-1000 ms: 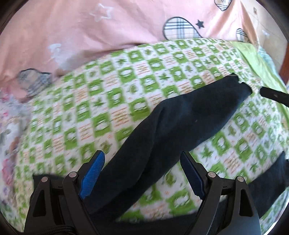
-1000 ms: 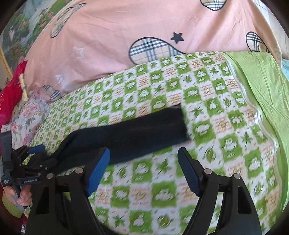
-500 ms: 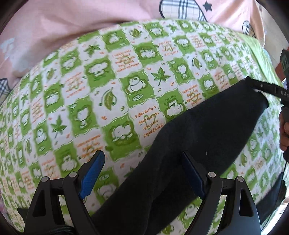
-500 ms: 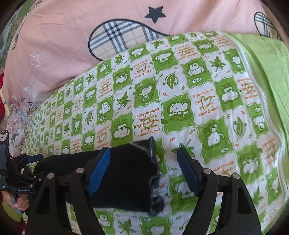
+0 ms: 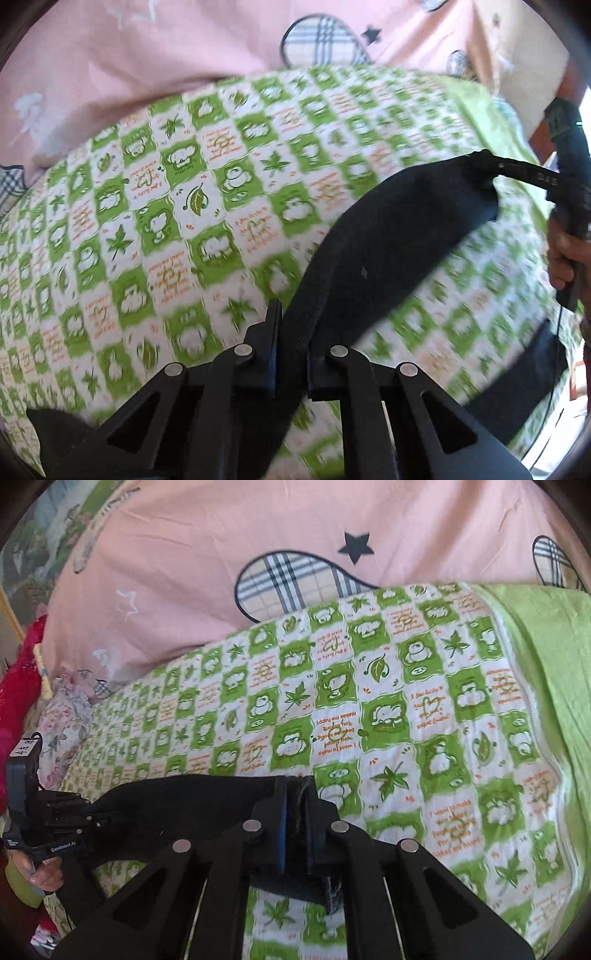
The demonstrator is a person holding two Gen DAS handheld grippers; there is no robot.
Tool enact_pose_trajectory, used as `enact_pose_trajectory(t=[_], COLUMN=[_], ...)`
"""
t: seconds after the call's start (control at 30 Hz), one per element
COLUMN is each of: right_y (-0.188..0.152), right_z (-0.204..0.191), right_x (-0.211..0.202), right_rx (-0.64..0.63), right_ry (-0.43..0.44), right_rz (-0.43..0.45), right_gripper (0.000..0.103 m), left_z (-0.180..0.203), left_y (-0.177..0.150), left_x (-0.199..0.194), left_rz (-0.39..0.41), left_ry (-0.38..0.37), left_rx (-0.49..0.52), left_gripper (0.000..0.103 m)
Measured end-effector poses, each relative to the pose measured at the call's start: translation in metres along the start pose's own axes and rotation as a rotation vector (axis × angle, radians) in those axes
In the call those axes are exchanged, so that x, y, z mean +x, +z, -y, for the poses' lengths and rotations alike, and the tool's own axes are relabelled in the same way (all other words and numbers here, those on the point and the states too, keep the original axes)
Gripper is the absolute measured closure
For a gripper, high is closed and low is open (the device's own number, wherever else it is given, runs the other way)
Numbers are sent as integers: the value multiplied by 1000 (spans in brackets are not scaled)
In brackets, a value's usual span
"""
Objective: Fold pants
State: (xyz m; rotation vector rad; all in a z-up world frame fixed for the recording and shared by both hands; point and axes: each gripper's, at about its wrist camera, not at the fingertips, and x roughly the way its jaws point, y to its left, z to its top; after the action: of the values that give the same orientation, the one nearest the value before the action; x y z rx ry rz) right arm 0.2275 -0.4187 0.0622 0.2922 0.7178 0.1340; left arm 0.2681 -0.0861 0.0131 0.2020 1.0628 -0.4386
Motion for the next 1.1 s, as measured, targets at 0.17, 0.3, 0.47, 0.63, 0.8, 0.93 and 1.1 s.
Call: enact_pose_trajectory(t=[0.17, 0.3, 0.47, 0.63, 0.8, 0.93, 1.1], right_y=[-31, -71, -121, -154, -173, -189, -212], right_z=[-2, -5, -4, -1, -14, -27, -33], right_x=[-50, -89, -122, -139, -161, -172, -173], right_rx=[-25, -51, -61, -56, -104, -166, -199], right_ry=[40, 62, 55, 36, 8, -26, -68], right_rz=[37, 59, 73, 68, 98, 95, 60], right_gripper=[95, 95, 95, 95, 95, 95, 95], left_z=[23, 44, 66, 87, 95, 94, 99], left_y=[-36, -72, -115, -144, -167, -180, -198], left_x=[-39, -65, -91, -105, -107, -102, -91], left_rz=[44, 71, 100, 134, 145, 144, 133], left_ry=[-36, -54, -59, -62, -58, -53, -34], left_rx=[33, 53, 102, 143, 159, 168, 203], left_gripper=[94, 95, 95, 95, 95, 95, 95])
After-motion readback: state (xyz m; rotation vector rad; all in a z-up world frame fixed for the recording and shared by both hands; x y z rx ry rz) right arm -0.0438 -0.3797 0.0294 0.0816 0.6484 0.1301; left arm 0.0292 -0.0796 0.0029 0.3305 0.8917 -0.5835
